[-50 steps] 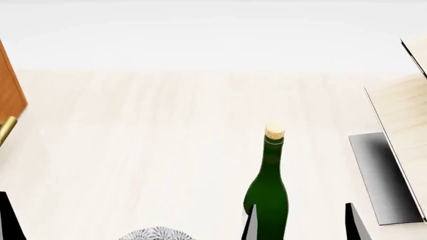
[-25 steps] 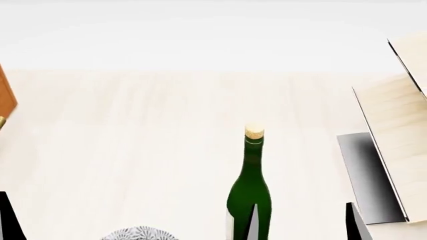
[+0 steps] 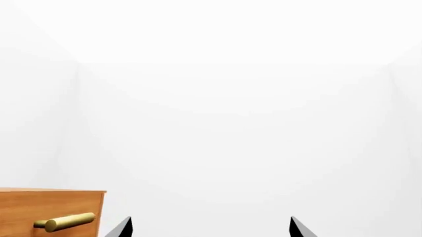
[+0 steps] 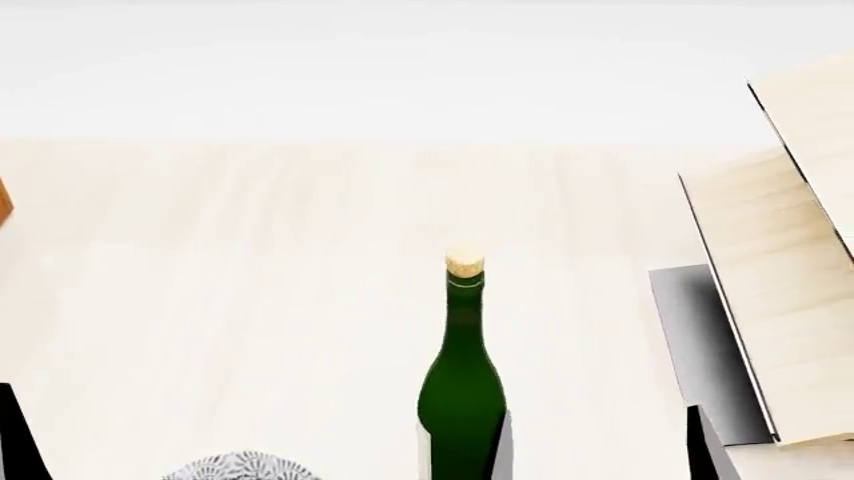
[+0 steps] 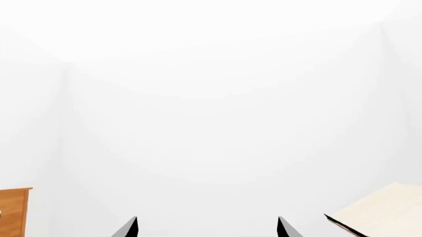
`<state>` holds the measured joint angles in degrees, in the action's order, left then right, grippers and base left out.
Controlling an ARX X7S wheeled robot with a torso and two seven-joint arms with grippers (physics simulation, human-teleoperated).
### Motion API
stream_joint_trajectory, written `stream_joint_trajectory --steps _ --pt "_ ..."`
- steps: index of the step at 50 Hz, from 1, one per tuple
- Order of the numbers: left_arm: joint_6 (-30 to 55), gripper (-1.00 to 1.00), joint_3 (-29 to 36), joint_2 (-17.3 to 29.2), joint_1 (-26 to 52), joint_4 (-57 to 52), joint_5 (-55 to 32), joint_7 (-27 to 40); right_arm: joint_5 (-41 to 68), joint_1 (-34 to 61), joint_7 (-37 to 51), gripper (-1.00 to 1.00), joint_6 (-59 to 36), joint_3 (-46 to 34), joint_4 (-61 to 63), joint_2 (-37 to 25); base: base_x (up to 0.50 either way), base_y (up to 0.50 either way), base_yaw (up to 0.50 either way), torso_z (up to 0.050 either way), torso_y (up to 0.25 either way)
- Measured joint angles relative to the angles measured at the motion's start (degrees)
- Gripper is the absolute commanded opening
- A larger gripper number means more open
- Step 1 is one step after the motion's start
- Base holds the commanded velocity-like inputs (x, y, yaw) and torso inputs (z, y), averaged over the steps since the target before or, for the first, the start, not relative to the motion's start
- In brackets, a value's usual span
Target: Put the wine bottle on the wine rack.
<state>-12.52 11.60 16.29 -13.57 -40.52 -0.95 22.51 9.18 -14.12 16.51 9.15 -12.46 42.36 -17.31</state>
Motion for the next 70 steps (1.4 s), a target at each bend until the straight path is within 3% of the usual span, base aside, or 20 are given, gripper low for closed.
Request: stream_joint_trajectory --steps 70 --pt "0.09 1.0 0.91 1.53 0.55 0.21 -0.21 1.82 0.8 0.65 1.44 1.0 0.18 -1.18 -0.69 -1.64 0.0 -0.08 0.0 0.0 0.0"
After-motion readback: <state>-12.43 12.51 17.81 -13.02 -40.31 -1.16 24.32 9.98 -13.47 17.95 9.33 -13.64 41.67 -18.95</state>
